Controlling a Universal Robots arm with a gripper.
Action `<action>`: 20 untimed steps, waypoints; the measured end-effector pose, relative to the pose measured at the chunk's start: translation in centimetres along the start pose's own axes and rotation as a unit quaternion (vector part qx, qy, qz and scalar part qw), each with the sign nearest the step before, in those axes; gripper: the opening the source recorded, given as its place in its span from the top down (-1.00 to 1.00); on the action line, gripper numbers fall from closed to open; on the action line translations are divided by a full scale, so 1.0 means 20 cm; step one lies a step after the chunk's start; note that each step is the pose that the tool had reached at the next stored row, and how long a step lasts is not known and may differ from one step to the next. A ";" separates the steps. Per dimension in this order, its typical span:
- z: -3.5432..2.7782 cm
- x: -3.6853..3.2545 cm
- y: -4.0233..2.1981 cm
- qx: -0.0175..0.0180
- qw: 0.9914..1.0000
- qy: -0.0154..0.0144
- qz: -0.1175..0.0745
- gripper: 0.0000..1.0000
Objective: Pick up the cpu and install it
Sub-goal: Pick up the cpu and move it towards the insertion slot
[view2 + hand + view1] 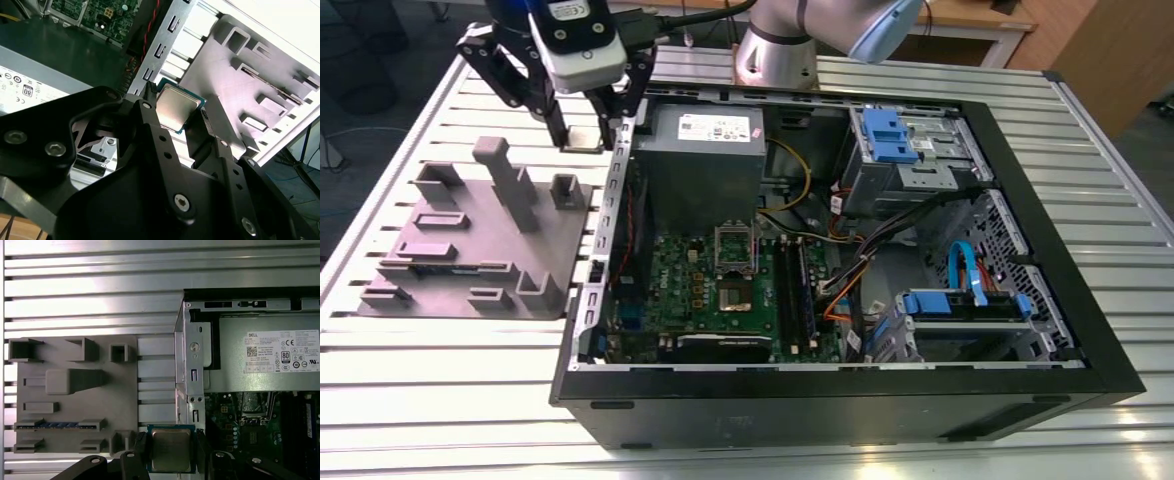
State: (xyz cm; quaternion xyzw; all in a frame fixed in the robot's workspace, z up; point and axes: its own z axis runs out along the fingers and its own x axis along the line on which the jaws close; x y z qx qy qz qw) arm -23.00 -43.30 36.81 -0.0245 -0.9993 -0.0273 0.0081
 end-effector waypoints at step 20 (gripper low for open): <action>-0.001 -0.024 -0.001 0.000 1.000 0.000 0.000 0.06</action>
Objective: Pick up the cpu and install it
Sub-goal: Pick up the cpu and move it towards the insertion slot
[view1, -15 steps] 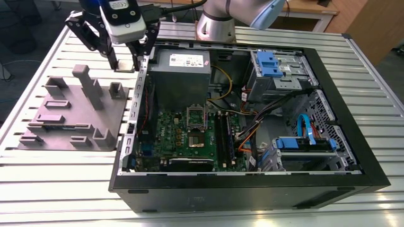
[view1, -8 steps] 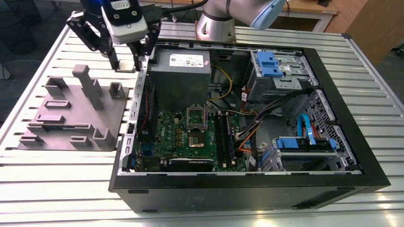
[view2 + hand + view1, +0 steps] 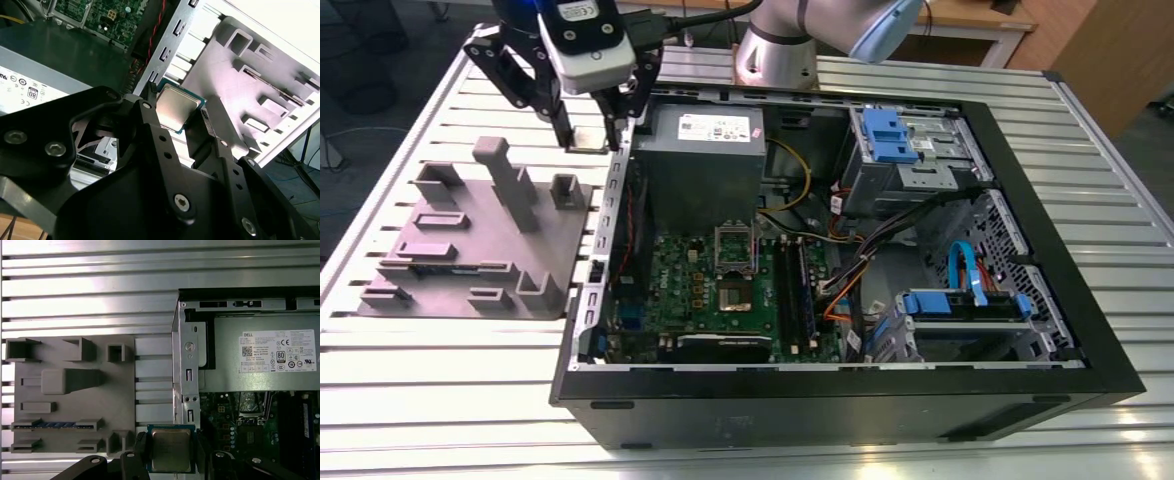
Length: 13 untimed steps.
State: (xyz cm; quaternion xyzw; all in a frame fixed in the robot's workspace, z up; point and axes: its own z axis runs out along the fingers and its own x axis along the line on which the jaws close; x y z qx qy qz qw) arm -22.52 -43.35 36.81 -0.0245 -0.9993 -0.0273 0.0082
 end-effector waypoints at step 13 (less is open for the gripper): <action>0.000 -0.016 -0.001 0.000 1.000 0.000 0.000 0.06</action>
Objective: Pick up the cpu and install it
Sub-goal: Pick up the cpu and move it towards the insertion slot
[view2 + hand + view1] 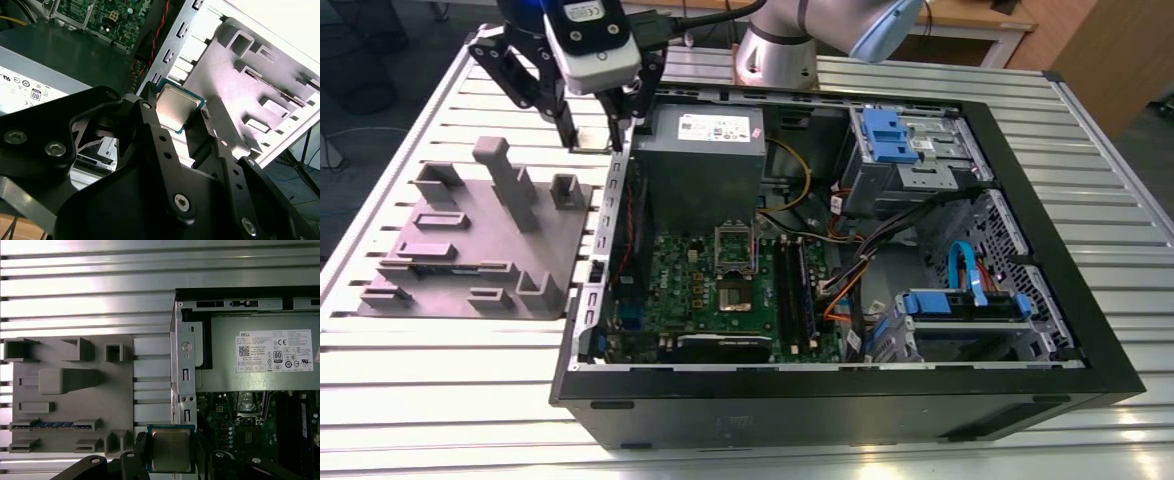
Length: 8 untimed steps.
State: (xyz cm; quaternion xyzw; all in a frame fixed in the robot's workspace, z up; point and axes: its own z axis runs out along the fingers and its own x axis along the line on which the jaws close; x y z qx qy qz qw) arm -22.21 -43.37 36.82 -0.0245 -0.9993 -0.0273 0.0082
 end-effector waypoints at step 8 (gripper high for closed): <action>0.000 -0.009 0.000 0.000 1.000 0.000 0.000 0.06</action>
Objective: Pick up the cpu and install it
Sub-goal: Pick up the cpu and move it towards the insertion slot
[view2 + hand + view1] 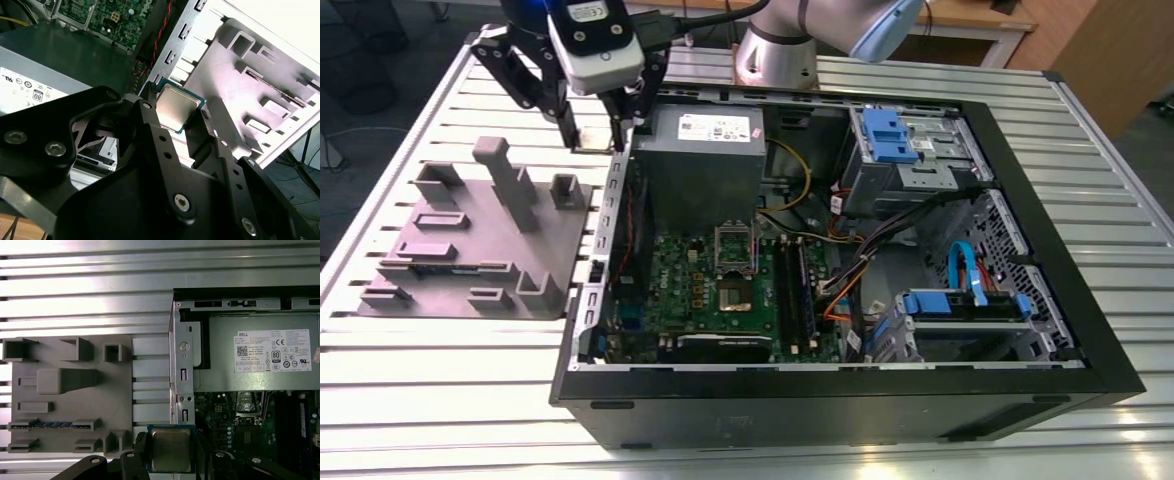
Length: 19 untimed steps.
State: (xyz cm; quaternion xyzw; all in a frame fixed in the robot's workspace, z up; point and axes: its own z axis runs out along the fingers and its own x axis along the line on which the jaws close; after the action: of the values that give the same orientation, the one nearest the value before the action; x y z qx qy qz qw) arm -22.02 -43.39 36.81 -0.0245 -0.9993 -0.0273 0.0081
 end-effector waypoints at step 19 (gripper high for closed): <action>0.000 -0.023 -0.001 0.000 1.000 0.000 0.000 0.06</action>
State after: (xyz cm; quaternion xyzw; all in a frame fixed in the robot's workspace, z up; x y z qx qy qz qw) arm -21.57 -43.43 36.81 -0.0245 -0.9993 -0.0273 0.0082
